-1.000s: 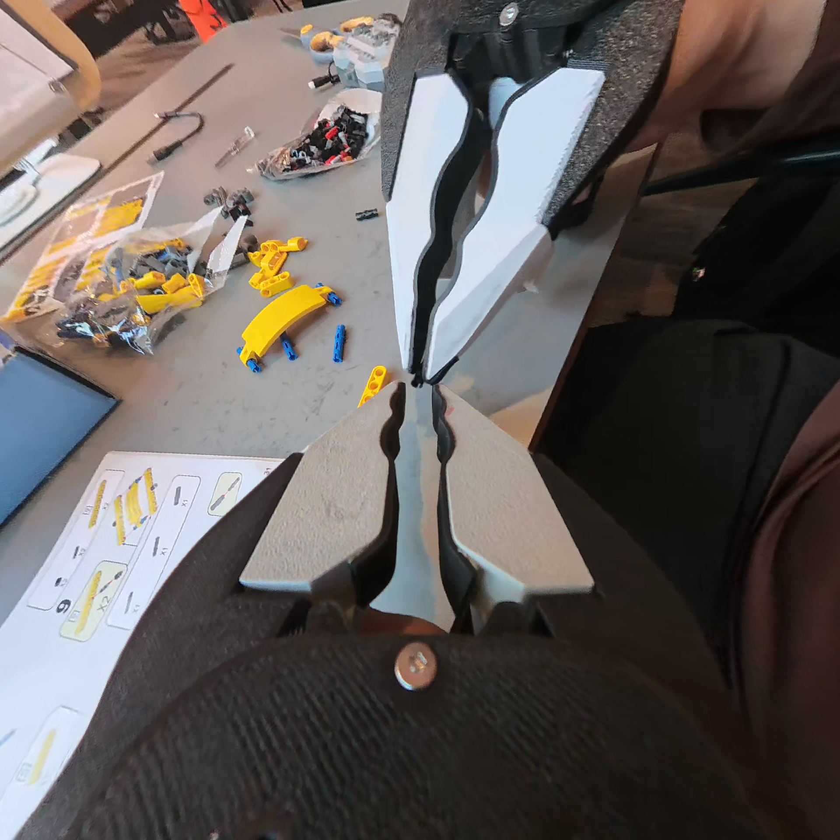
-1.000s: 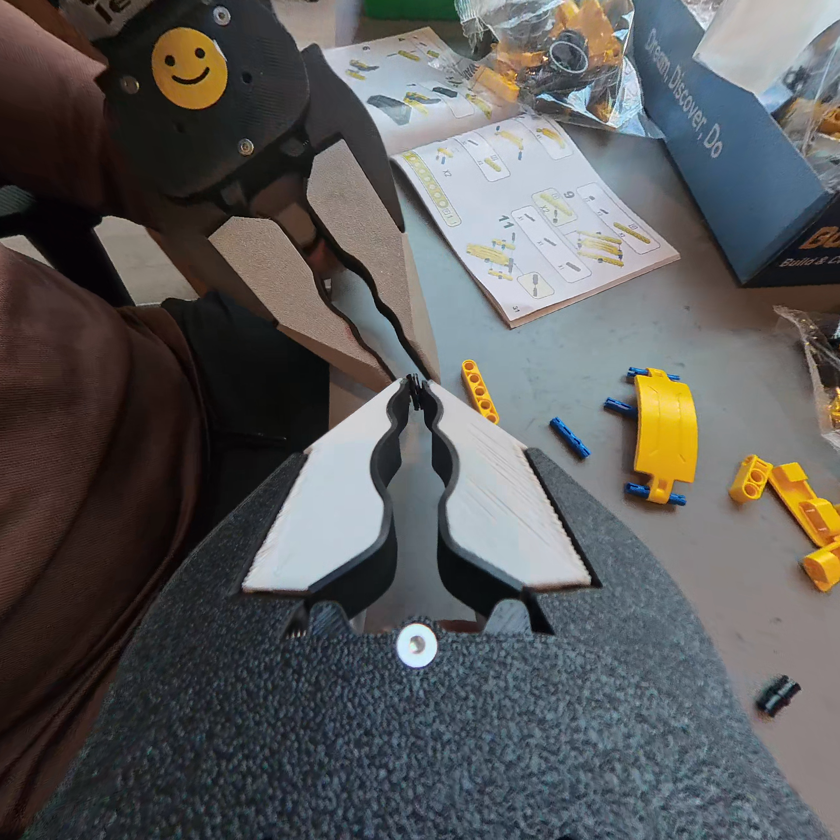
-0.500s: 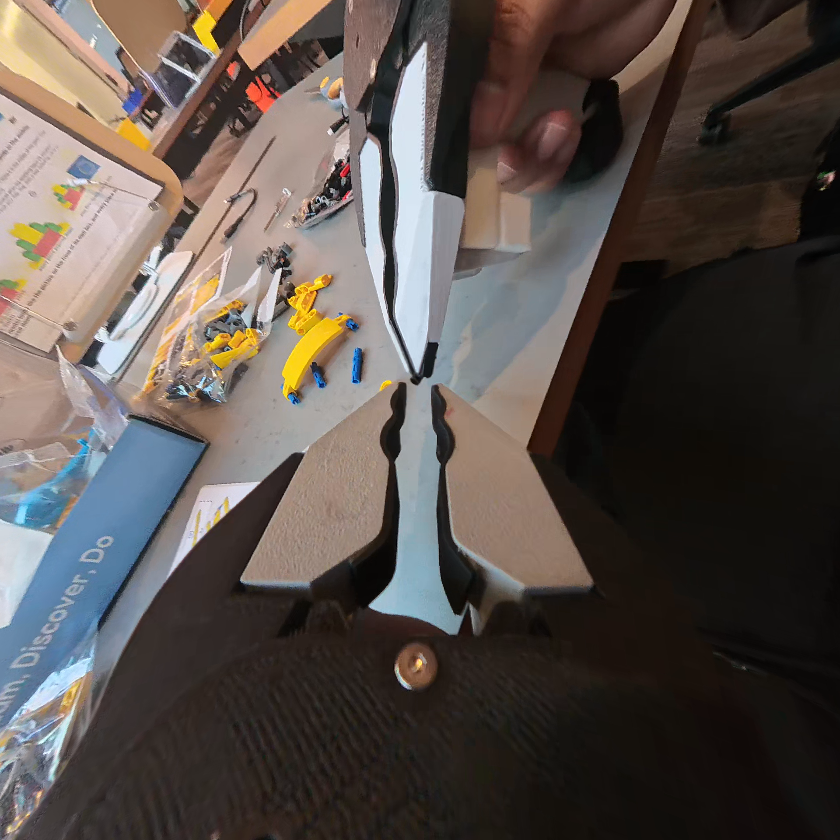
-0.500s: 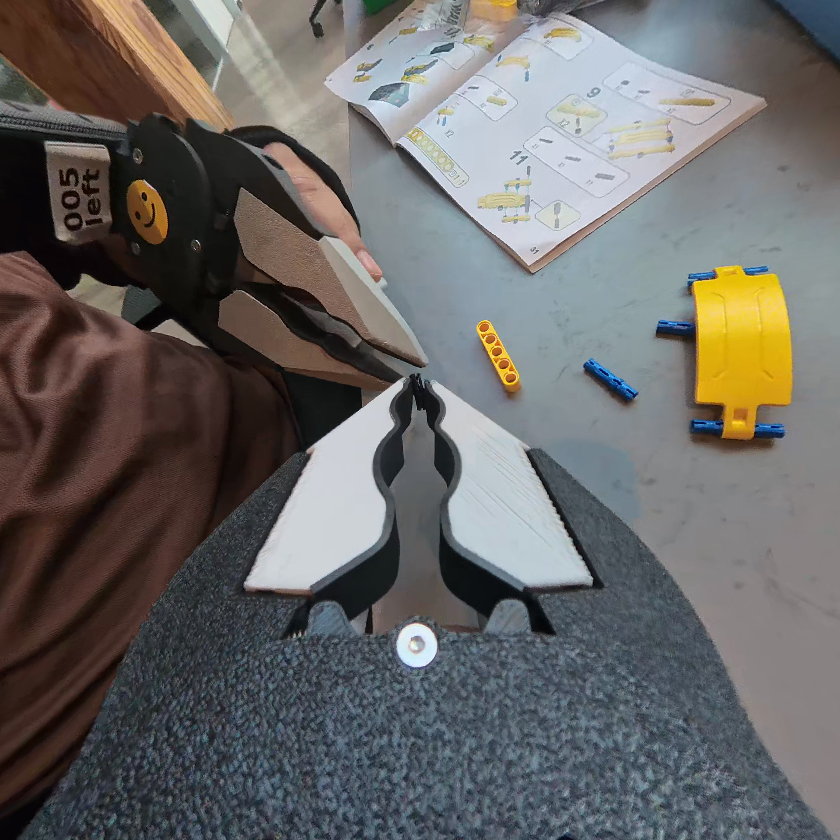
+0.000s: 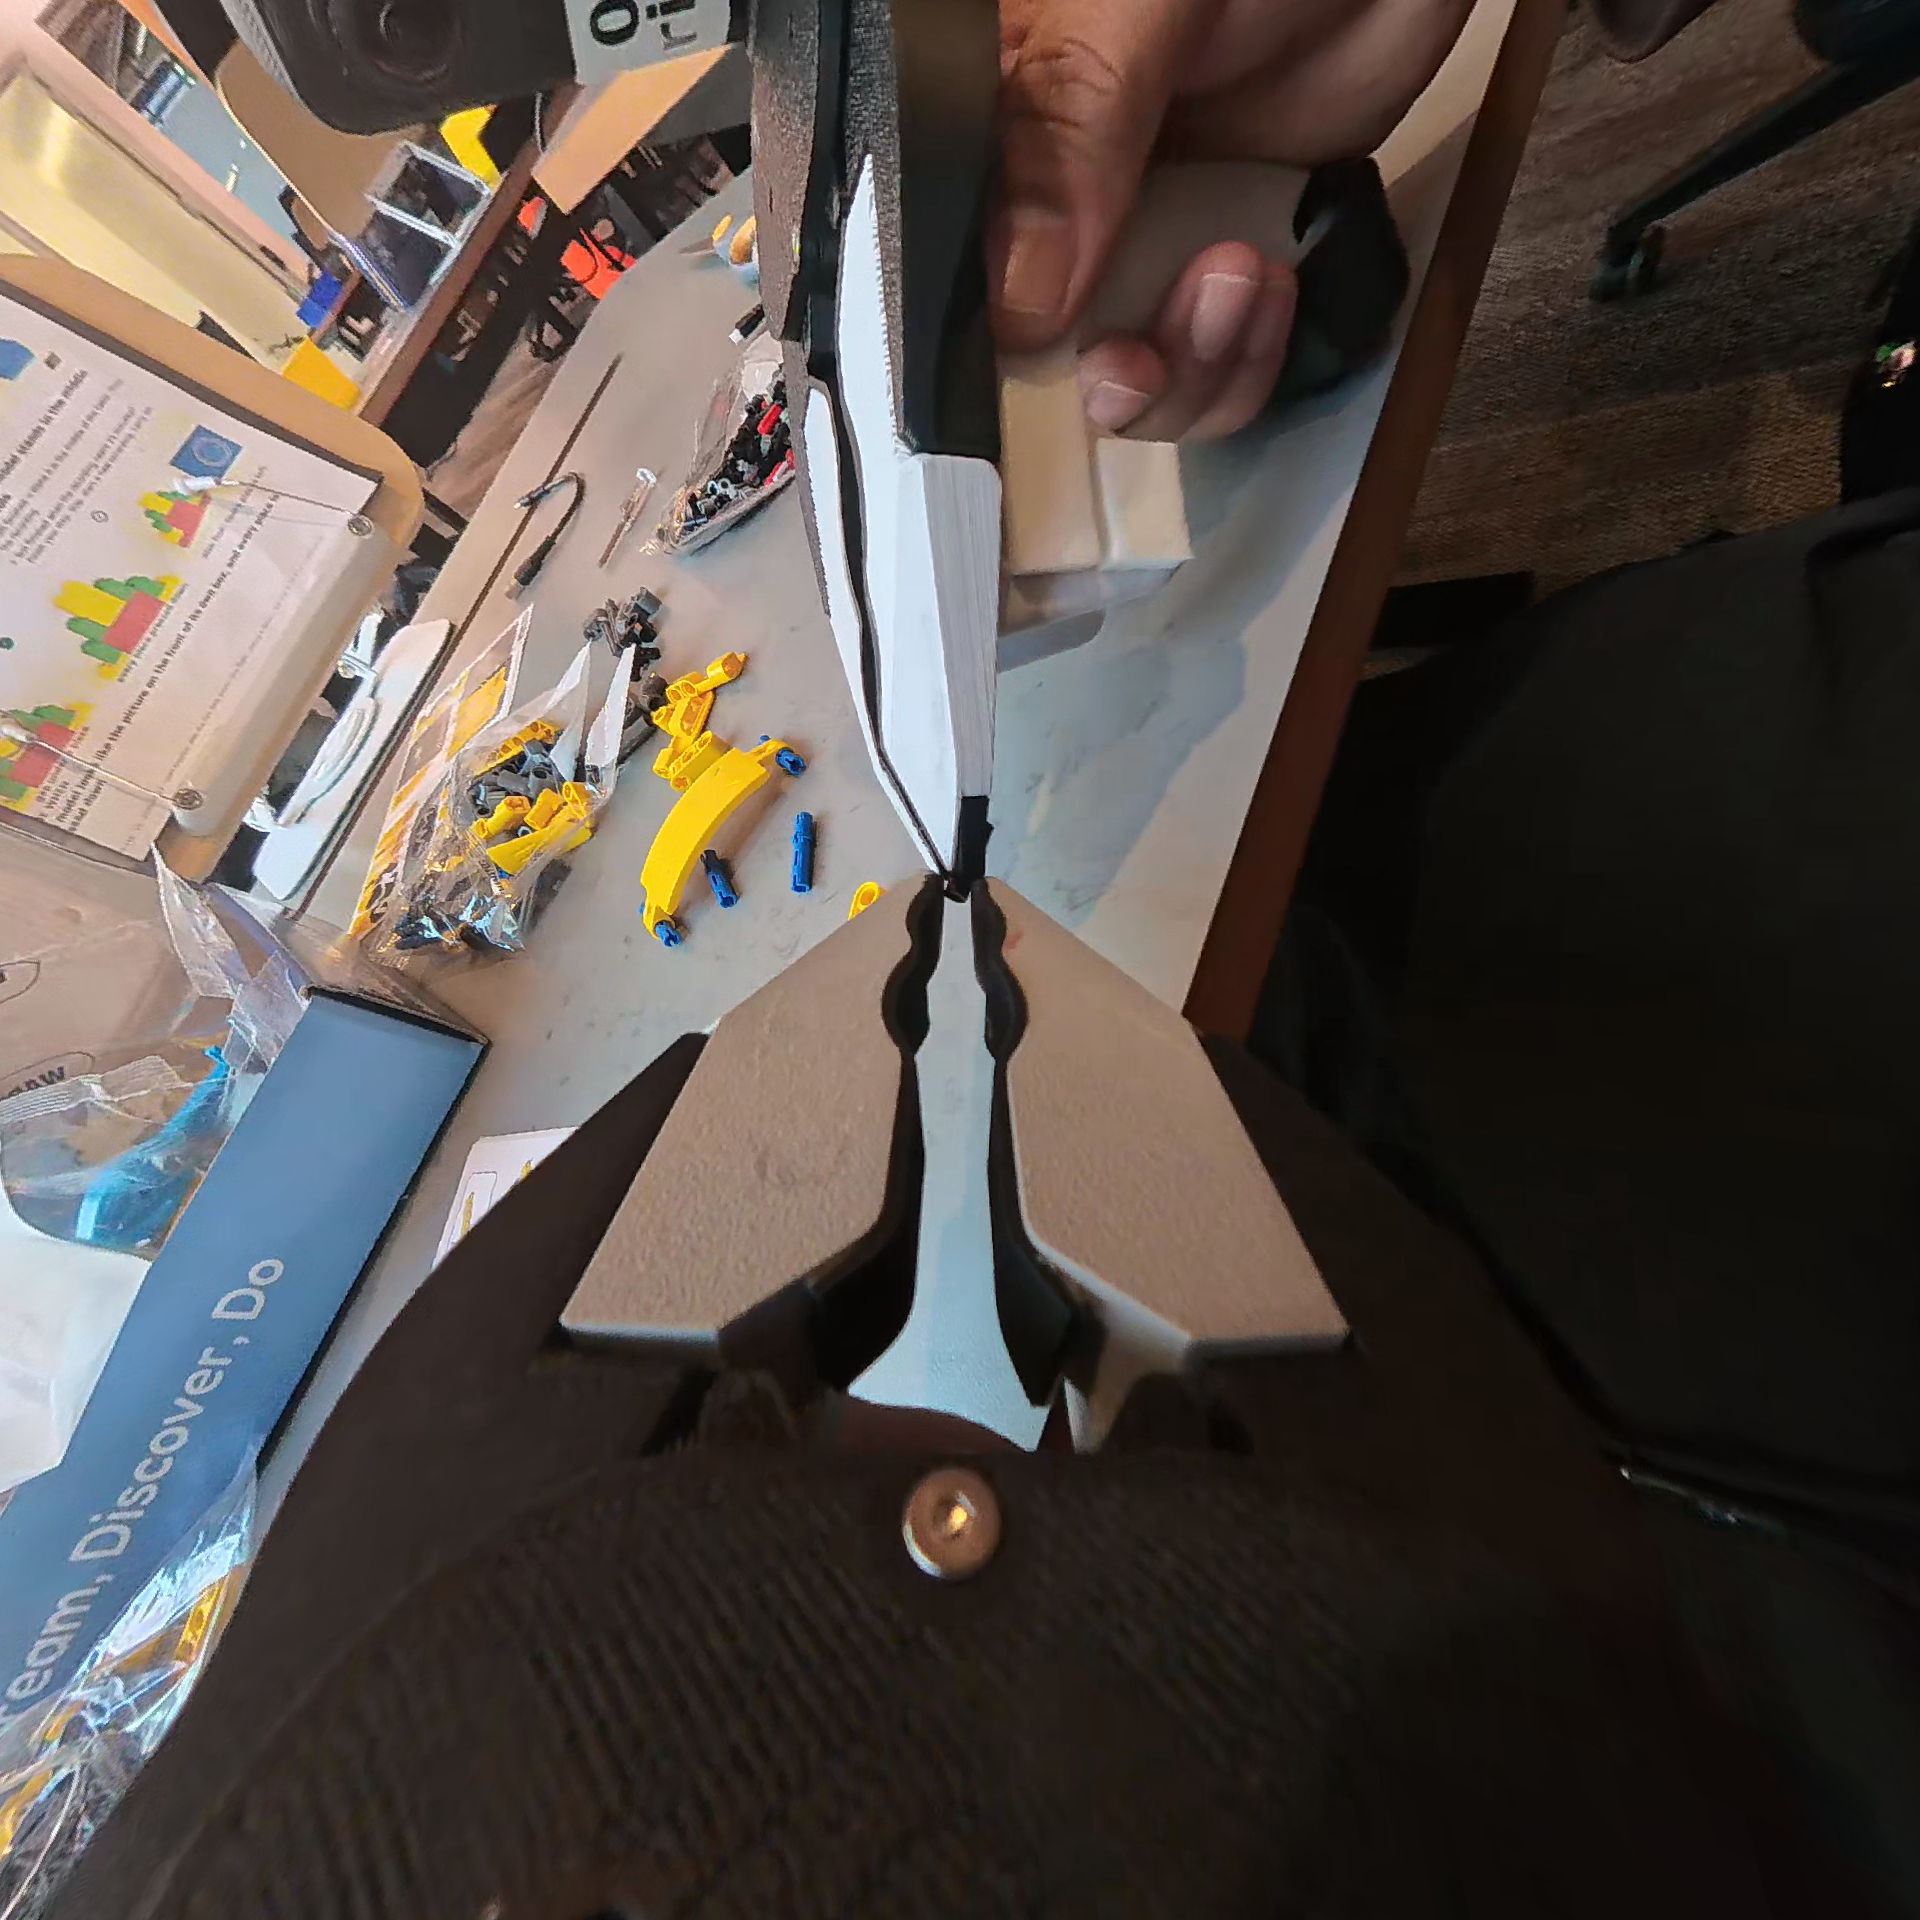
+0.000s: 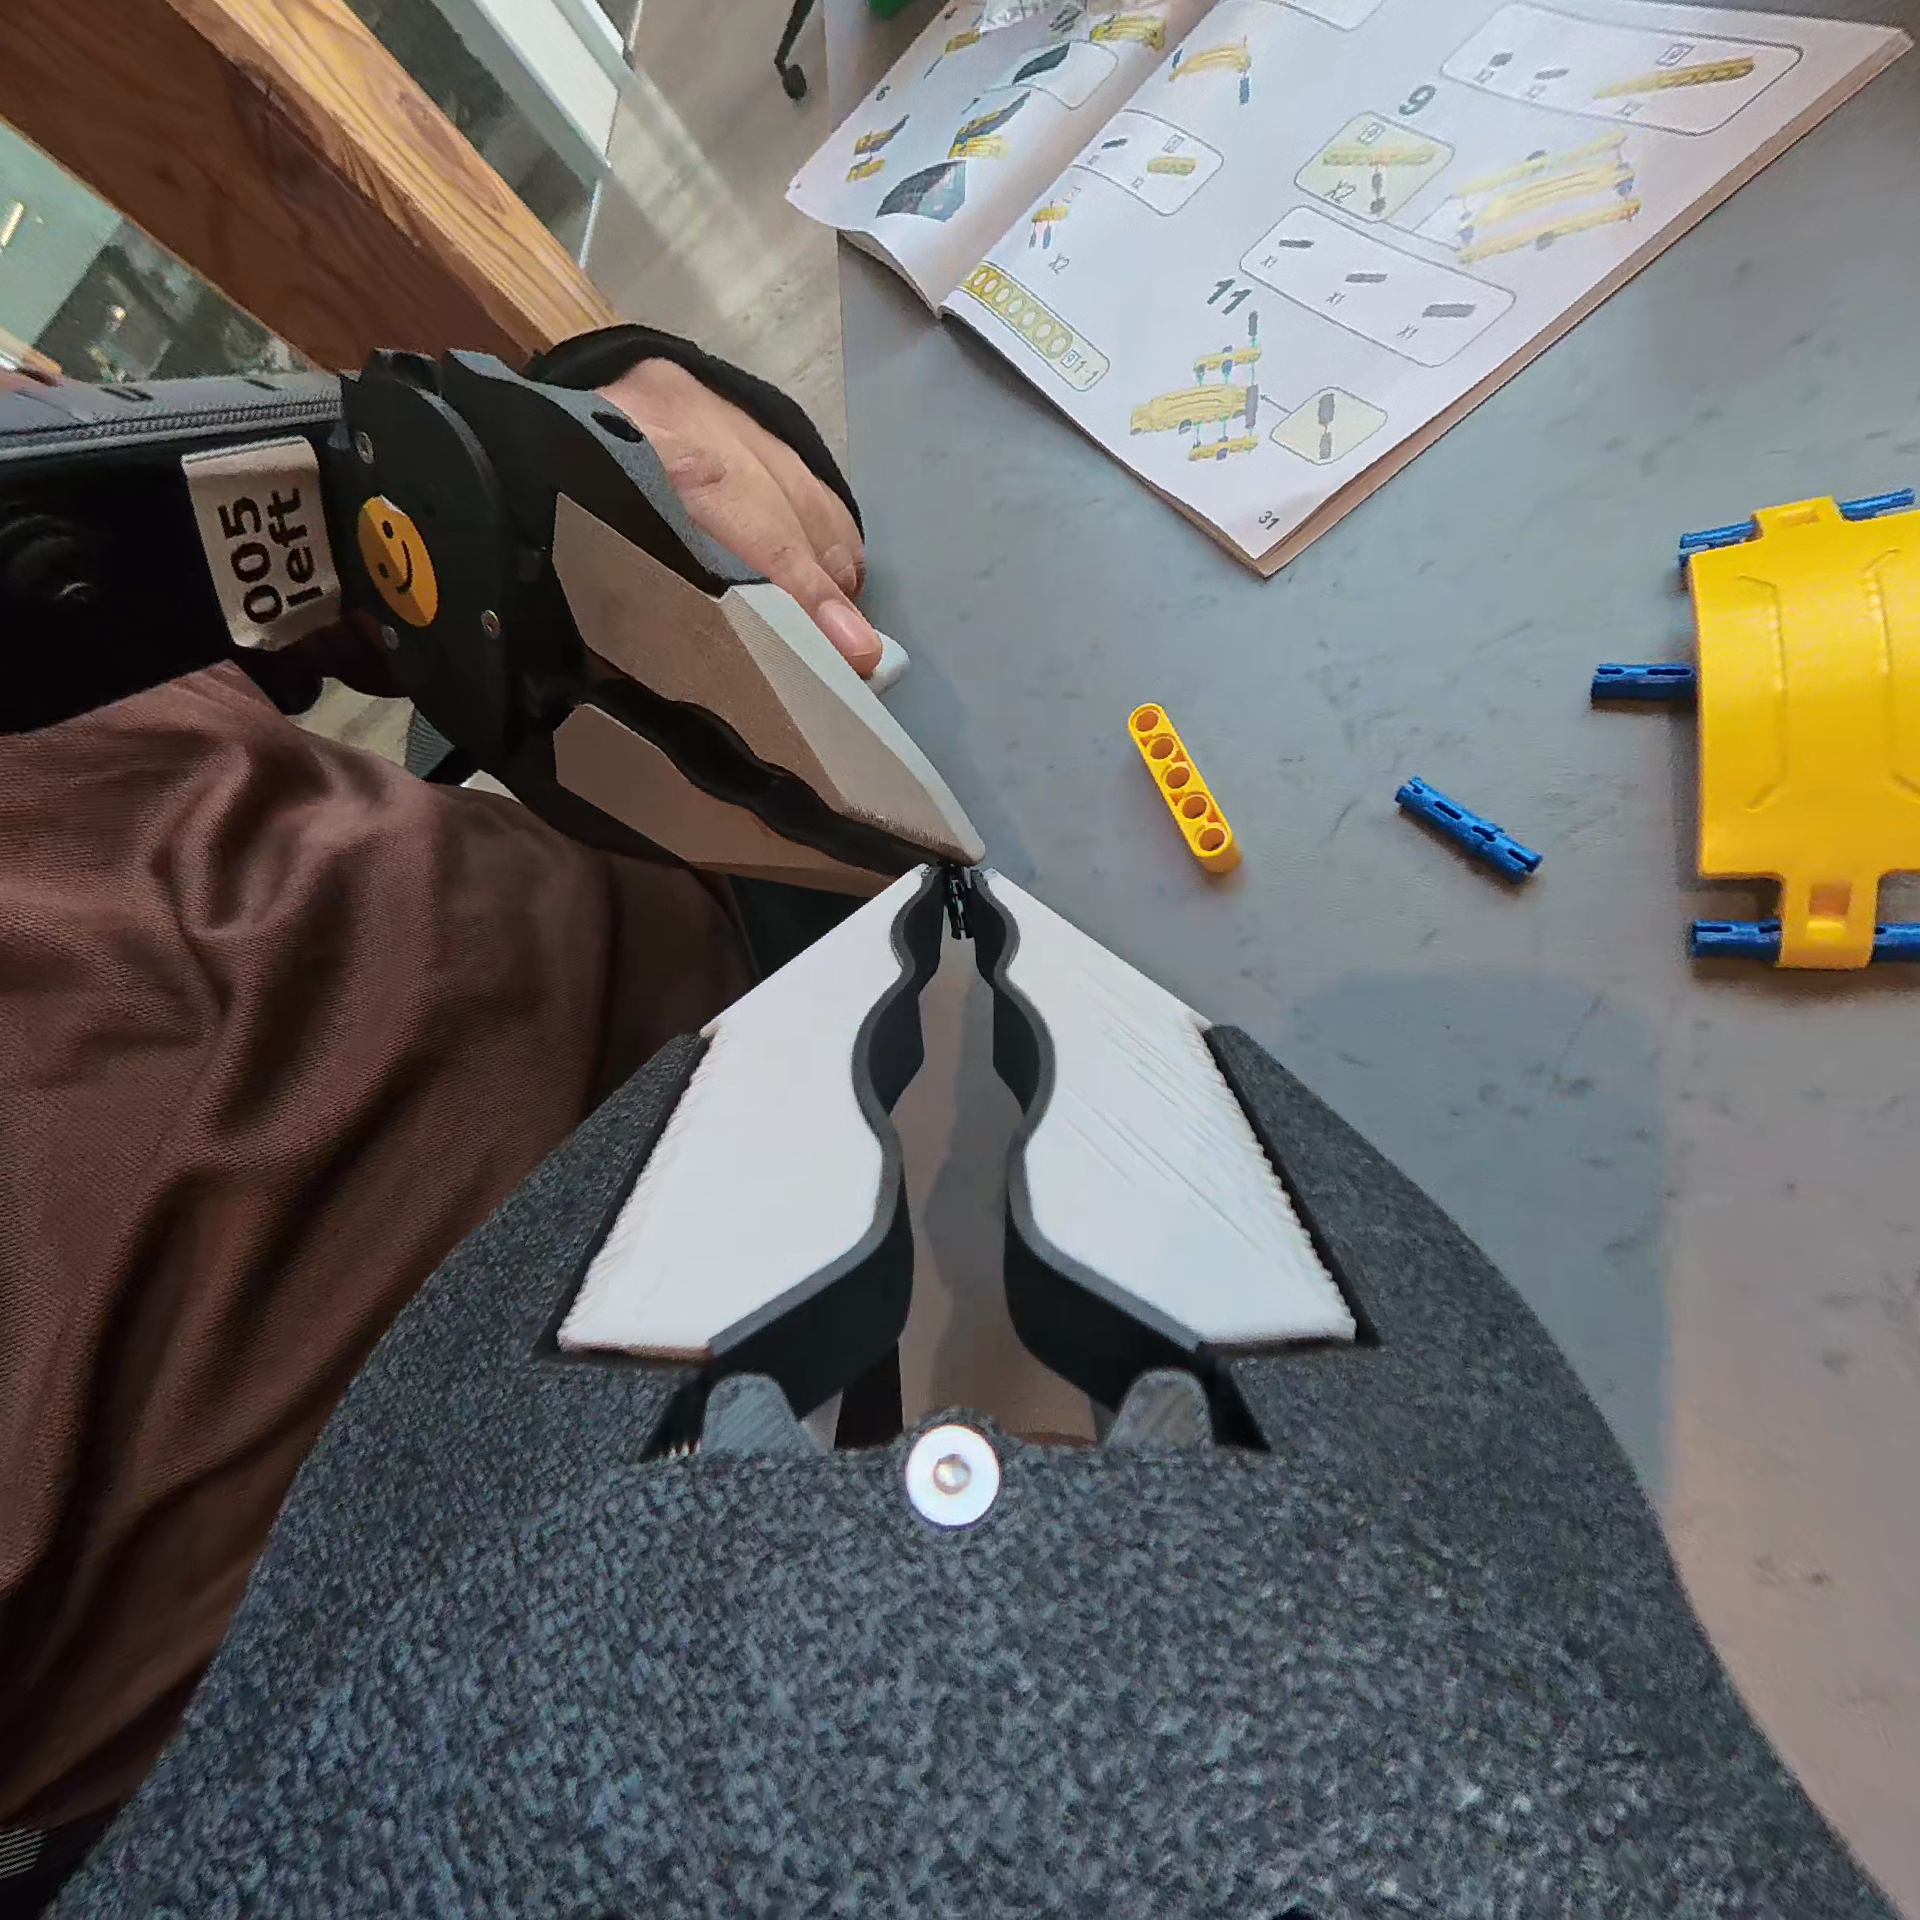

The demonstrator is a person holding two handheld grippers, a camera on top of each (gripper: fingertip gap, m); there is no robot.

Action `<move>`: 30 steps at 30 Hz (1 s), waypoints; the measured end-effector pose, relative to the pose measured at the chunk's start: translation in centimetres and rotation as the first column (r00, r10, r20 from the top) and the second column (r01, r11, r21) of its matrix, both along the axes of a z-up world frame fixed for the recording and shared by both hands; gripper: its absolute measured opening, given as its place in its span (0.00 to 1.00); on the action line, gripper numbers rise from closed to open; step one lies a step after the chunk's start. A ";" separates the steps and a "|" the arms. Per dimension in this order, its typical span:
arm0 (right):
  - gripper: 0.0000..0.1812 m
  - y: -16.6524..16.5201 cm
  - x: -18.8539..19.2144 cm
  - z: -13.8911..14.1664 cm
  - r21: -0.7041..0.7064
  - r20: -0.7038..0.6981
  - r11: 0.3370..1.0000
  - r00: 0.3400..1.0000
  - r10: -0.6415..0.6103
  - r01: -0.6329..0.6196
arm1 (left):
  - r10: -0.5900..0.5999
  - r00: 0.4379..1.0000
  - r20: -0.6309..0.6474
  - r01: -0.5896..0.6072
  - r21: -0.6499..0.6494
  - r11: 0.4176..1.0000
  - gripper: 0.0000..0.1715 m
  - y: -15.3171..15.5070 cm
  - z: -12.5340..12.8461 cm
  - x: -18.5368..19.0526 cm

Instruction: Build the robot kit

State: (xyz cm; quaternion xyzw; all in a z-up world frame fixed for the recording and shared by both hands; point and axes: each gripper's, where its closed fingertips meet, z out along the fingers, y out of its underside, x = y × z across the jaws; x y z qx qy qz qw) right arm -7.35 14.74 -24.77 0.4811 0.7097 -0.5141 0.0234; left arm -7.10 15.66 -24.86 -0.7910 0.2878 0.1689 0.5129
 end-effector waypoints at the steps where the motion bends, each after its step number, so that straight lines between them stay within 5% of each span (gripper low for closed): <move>1: 0.02 0.0 0.0 0.0 0.001 -0.002 1.000 1.000 -0.002 0.002 | 0.005 1.000 -0.004 -0.005 0.001 1.000 0.01 0.0 0.0 -0.1; 12: 0.04 0.7 -0.6 0.6 -0.005 -0.041 0.999 0.998 -0.051 0.051 | 0.082 0.997 0.003 -0.082 0.035 0.996 0.01 0.5 0.2 -0.9; 30: 0.09 1.8 -1.5 3.2 0.068 -0.308 0.992 0.948 -0.084 0.110 | 0.124 0.945 0.304 -0.151 0.068 0.986 0.01 0.5 2.1 -2.6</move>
